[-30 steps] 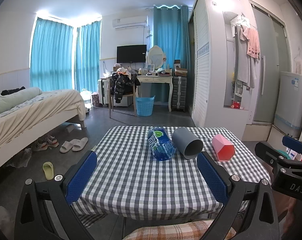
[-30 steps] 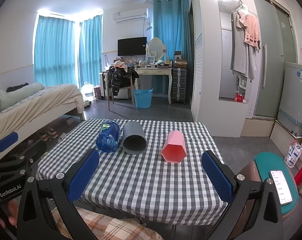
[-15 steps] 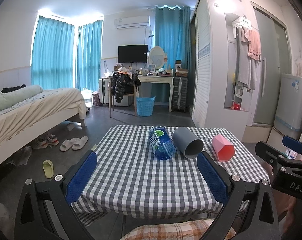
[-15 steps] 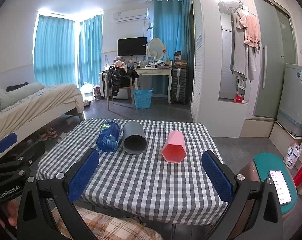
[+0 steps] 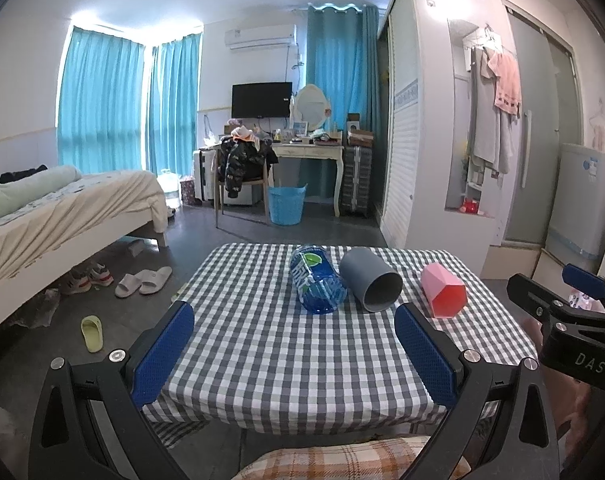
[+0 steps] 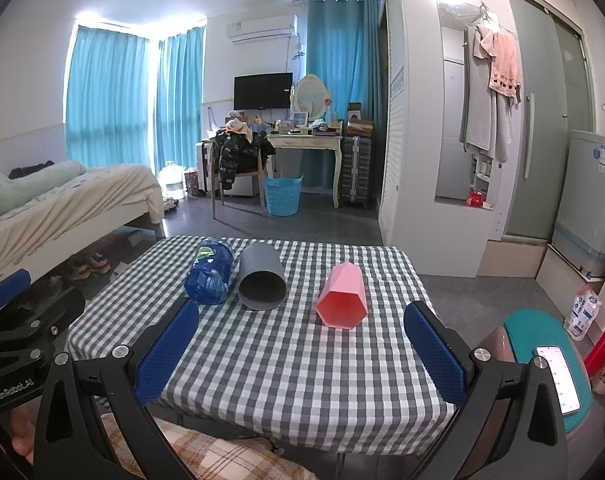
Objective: Flip cup upside down
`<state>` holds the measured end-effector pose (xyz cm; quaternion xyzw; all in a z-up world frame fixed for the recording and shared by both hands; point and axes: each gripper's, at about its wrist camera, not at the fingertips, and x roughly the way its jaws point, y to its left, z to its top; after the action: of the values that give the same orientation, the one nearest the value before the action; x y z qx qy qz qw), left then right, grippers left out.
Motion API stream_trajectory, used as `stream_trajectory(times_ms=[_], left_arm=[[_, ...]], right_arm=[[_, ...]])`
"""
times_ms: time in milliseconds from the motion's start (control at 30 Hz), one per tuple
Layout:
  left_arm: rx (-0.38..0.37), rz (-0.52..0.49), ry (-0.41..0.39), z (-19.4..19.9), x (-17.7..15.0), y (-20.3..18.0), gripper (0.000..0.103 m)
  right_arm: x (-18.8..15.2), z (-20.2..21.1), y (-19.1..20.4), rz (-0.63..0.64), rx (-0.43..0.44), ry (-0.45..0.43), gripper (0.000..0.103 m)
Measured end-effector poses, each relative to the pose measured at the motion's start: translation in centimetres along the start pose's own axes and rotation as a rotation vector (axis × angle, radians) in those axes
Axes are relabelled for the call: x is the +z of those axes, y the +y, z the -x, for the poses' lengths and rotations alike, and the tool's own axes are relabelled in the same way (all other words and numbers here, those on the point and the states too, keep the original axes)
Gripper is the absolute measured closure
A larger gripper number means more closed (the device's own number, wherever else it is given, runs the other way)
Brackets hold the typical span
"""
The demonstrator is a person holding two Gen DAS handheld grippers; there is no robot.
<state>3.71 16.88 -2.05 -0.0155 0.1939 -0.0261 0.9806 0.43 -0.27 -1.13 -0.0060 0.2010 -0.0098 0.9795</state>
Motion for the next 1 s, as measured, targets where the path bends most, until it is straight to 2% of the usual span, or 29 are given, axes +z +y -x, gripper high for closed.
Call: stream_trajectory(times_ms=[167, 367, 600, 833, 867, 933, 1000], left_arm=[[-0.014, -0.039, 0.034, -1.8, 0.8, -2.1, 0.0], [-0.024, -0.092, 0.076, -5.2, 2.7, -5.8, 0.0], [-0.069, -0.09, 0.147, -12.2, 4.5, -9.8, 0.0], [-0.077, -0.107, 0.195, -19.8, 4.7, -12.1, 0.002], [-0.073, -0.119, 0.203, -20.6, 4.5, -12.4, 0.003], [-0.083, -0.141, 0.227, -21.9, 4.0, -12.9, 0.015], [-0.09, -0.161, 0.25, -22.9, 3.6, -13.5, 0.019]], right_arm=[[0.2, -1.3, -1.4, -0.014, -0.002, 0.013, 0.0], [0.3, -4.2, -5.8, -0.077, -0.038, 0.05, 0.0], [1.4, -8.7, -10.9, -0.098, -0.108, 0.084, 0.0], [1.5, -13.9, -13.2, -0.121, -0.134, 0.14, 0.0], [1.2, -14.5, -13.1, -0.117, -0.134, 0.148, 0.0], [0.7, -15.9, -13.3, -0.119, -0.126, 0.167, 0.0], [0.2, -16.9, -13.6, -0.127, -0.128, 0.18, 0.0]])
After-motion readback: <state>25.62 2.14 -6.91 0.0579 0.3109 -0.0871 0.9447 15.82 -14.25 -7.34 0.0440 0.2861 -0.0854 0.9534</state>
